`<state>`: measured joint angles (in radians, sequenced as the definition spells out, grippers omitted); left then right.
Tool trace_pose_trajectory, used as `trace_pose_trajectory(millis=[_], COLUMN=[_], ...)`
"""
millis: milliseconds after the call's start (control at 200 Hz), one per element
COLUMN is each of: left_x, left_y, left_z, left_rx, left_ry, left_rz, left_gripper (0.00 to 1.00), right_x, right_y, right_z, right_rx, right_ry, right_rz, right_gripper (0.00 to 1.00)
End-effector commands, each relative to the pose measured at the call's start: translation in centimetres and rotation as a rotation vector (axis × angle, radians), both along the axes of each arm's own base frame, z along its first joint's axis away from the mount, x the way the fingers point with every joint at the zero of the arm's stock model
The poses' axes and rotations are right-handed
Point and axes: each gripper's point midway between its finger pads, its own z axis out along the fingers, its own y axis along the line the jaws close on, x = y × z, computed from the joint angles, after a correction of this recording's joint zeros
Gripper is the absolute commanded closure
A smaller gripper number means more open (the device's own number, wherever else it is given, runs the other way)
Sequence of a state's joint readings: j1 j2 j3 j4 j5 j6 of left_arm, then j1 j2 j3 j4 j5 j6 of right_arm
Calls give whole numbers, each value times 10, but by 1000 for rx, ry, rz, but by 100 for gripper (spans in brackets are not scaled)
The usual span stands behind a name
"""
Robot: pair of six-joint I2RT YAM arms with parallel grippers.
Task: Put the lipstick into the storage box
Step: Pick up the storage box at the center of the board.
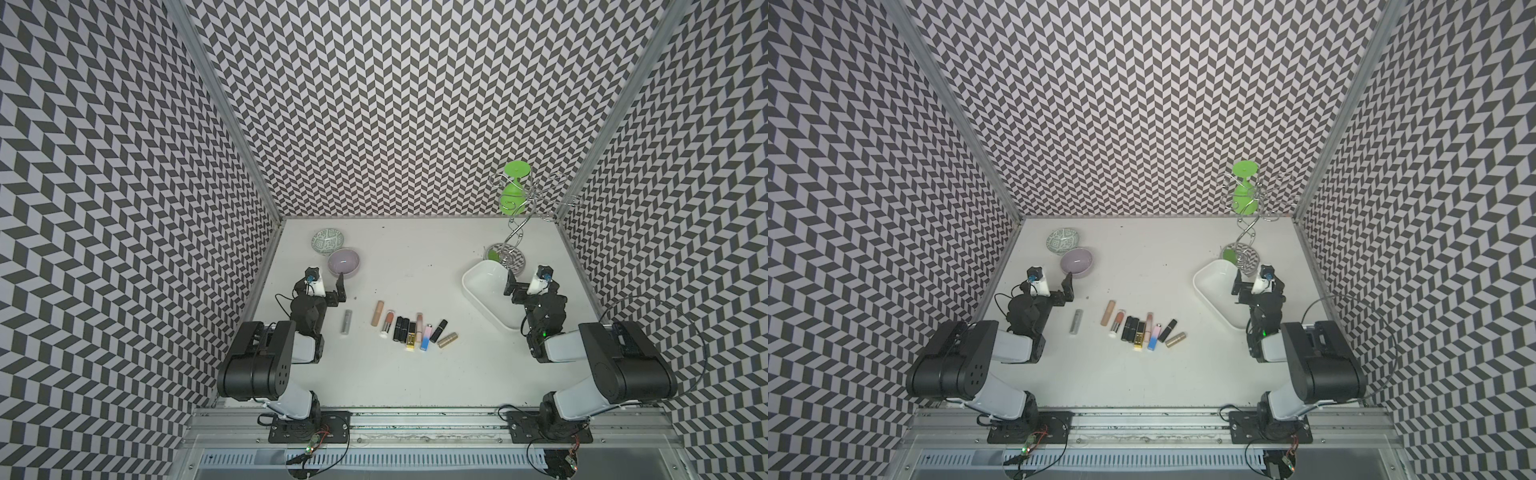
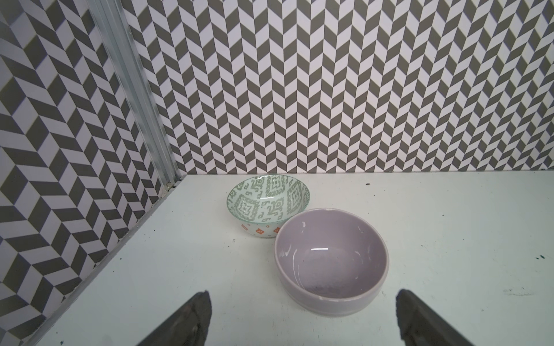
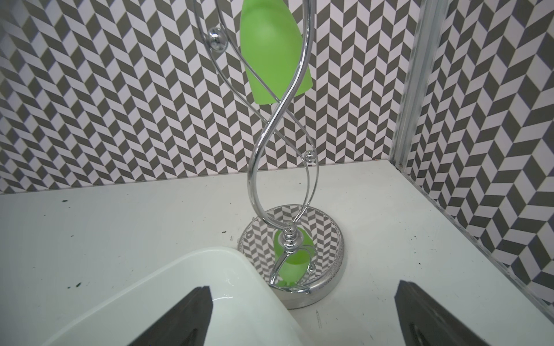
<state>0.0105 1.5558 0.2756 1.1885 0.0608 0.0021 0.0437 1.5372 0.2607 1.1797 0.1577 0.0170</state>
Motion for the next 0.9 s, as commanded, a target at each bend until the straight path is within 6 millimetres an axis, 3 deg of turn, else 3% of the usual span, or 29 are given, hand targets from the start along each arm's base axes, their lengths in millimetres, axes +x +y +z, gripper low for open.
trace_pose_trajectory(millis=[0, 175, 300, 391, 531, 646, 771, 896], left_x=[14, 14, 26, 31, 28, 17, -5, -35], left_y=[12, 16, 17, 13, 5, -20, -63, -115], left_z=[14, 25, 31, 45, 63, 70, 79, 83], left_rx=[-22, -37, -77, -106, -183, -250, -330, -415], left_ry=[15, 28, 126, 174, 257, 337, 390, 443], left_rz=[46, 68, 80, 74, 62, -41, -221, -430], left_gripper=[1, 1, 1, 1, 1, 1, 1, 1], right_x=[1, 12, 22, 25, 29, 25, 9, -15], right_y=[-19, -27, -36, -34, -14, 17, 46, 50], right_z=[32, 49, 63, 79, 96, 107, 115, 100], right_rx=[41, 80, 136, 210, 327, 363, 443, 490], right_ry=[-87, -9, 73, 77, 148, 218, 291, 415], right_rz=[-119, -179, -254, -258, -169, -47, 44, -8], right_gripper=[0, 0, 0, 0, 0, 0, 0, 0])
